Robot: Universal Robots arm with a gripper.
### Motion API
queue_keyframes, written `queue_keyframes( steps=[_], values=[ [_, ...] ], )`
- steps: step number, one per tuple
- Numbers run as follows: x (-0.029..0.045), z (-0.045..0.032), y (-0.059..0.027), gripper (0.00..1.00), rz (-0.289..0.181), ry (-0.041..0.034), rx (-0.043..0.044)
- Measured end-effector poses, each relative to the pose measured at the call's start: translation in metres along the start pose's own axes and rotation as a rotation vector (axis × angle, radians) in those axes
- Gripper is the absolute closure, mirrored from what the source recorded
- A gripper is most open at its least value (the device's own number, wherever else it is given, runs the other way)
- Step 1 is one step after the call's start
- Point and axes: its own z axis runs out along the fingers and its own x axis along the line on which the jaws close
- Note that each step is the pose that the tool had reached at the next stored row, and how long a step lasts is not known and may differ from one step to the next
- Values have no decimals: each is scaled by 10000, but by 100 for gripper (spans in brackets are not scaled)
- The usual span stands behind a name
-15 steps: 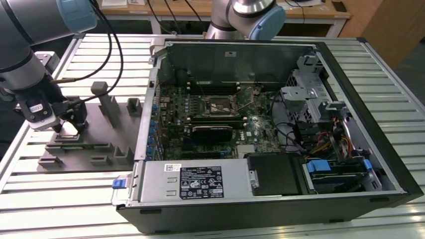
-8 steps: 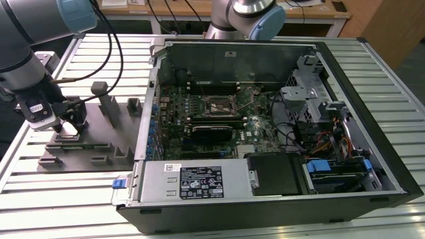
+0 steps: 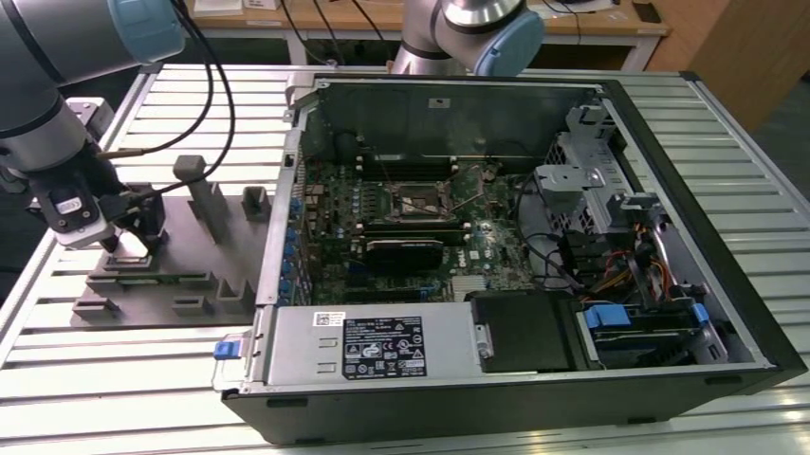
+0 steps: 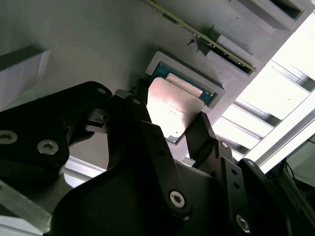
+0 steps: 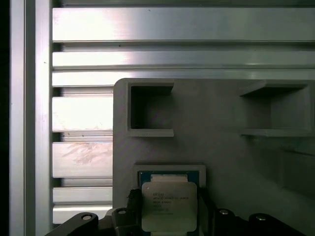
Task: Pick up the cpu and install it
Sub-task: 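Pick up the cpu and move it towards the insertion slot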
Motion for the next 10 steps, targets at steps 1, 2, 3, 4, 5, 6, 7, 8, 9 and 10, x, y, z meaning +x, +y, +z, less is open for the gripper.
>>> queue_keyframes(
  steps=[1, 2, 3, 4, 5, 6, 7, 8, 9, 10],
  values=[
    [0, -11, 0, 46, 0, 1, 0],
    [-1, -22, 0, 46, 0, 2, 0],
    [-1, -37, 1, 46, 0, 3, 1],
    [-1, -51, 1, 46, 0, 2, 1],
    [-1, -67, 2, 46, 0, 2, 1],
    [-2, -82, 2, 46, 0, 2, 0],
    [-2, -98, 3, 46, 0, 3, 1],
    [-2, -112, 3, 46, -1, 3, 1],
    [-3, -127, 4, 46, -1, 2, 1],
    [-3, -144, 4, 46, 0, 2, 1]
  ],
)
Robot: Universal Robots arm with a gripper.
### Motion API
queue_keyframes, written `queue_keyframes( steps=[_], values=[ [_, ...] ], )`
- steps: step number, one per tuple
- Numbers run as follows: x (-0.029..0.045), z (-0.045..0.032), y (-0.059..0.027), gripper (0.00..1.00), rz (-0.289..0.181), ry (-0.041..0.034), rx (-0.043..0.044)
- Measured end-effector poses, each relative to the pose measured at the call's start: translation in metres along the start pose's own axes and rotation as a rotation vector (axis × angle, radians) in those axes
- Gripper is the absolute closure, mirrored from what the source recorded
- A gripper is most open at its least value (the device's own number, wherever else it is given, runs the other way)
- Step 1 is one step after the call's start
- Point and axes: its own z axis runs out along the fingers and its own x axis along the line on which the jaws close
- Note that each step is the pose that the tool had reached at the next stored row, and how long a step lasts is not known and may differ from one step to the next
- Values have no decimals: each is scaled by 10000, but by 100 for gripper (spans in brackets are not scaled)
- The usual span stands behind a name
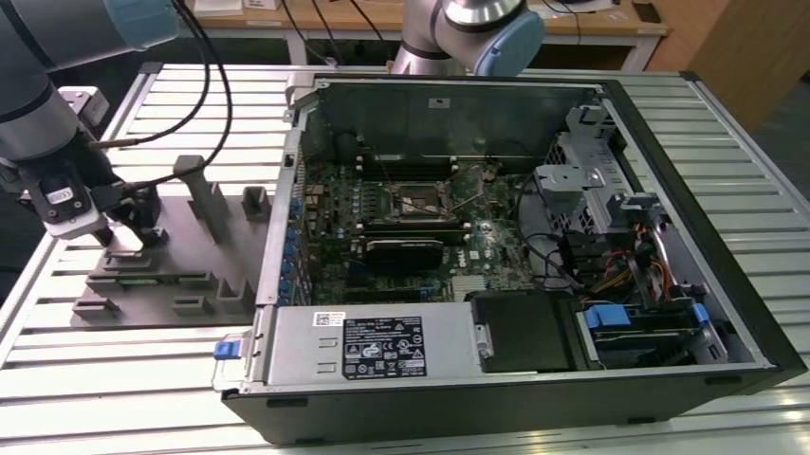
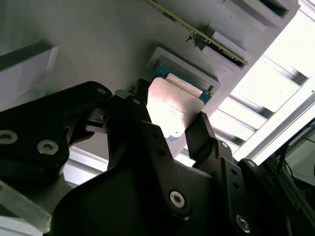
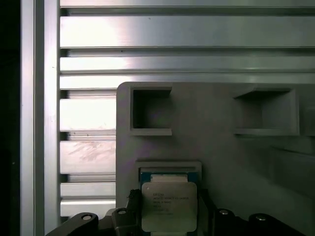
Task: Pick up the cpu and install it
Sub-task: 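Pick up the cpu and move it towards the insertion slot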
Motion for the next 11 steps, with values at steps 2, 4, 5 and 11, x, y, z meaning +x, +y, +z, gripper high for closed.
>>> queue_keyframes(
  steps=[2, 4, 5, 11],
  values=[
    [-1, -37, 1, 46, 0, -1, -1],
    [-2, -79, 3, 46, 0, 0, 0],
    [-2, -100, 3, 46, 0, 0, 0],
    [-4, -223, 7, 46, 0, 0, 0]
  ],
)
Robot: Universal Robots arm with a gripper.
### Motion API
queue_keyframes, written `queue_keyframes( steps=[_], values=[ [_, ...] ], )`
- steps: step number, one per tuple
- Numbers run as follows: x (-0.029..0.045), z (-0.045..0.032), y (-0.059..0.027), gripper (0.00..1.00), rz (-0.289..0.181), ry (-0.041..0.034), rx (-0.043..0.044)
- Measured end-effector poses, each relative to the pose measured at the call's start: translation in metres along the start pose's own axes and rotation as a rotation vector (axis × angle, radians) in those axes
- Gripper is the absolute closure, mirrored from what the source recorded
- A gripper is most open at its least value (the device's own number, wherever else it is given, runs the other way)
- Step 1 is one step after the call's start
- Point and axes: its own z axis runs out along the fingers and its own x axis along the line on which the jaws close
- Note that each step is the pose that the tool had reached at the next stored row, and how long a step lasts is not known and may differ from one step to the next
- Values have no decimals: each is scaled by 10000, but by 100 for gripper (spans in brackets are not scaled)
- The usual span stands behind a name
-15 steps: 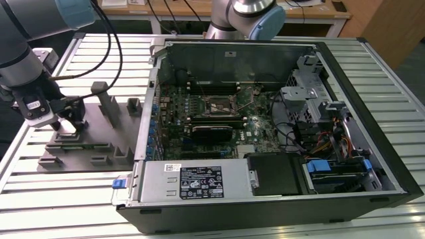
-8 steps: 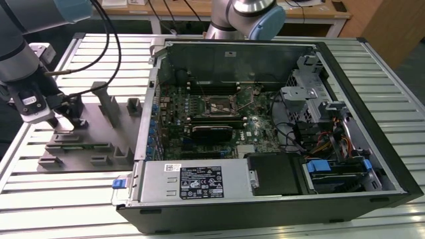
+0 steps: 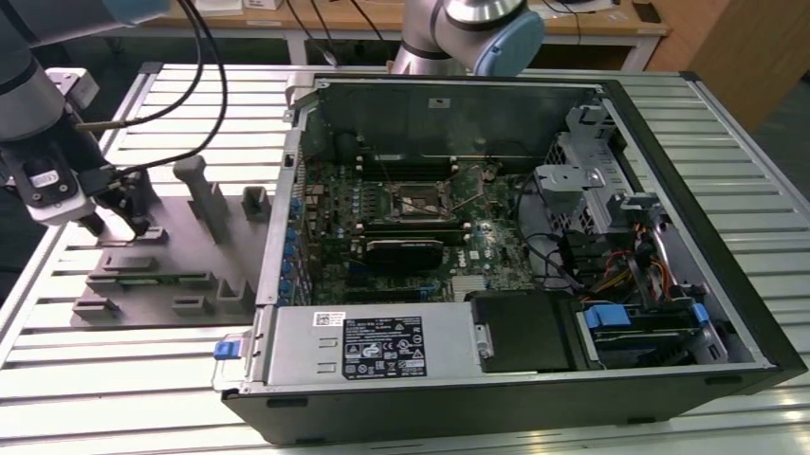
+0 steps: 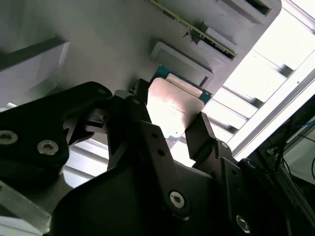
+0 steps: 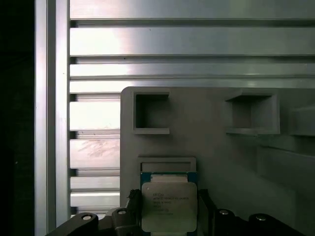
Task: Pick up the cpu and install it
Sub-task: 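Pick up the cpu and move it towards the insertion slot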
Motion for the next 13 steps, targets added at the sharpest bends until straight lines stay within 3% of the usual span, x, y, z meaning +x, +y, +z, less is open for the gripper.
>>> queue_keyframes(
  steps=[13],
  values=[
    [-6, -292, 10, 46, 0, 0, 0]
  ],
)
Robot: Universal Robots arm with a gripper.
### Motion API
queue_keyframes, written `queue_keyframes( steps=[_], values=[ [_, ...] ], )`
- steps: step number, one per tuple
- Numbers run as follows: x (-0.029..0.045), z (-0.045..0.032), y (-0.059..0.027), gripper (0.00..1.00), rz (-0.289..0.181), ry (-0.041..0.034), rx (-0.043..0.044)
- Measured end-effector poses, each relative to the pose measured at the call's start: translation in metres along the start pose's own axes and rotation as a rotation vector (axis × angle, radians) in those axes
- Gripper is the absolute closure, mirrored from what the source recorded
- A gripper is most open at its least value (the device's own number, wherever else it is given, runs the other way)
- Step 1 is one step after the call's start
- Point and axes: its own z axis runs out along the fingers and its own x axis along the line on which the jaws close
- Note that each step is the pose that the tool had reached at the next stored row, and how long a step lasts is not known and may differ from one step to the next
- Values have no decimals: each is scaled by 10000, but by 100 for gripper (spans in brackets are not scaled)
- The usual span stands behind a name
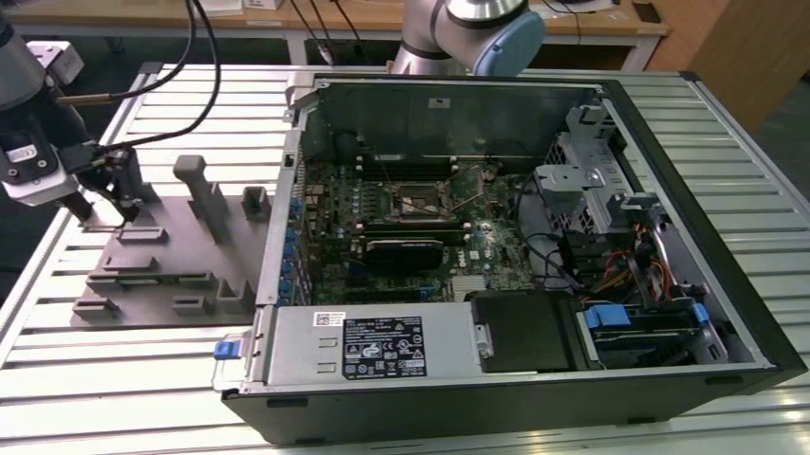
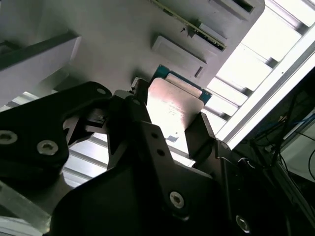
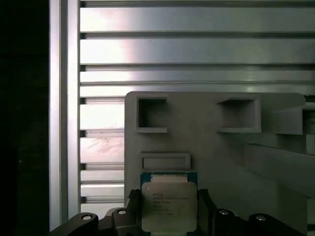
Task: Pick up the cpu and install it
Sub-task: 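Pick up the cpu and move it towards the insertion slot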
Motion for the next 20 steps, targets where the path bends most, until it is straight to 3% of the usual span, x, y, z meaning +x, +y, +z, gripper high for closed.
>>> queue_keyframes(
  steps=[20],
  values=[
    [-10, -526, 21, 46, 0, -14, -1]
  ],
)
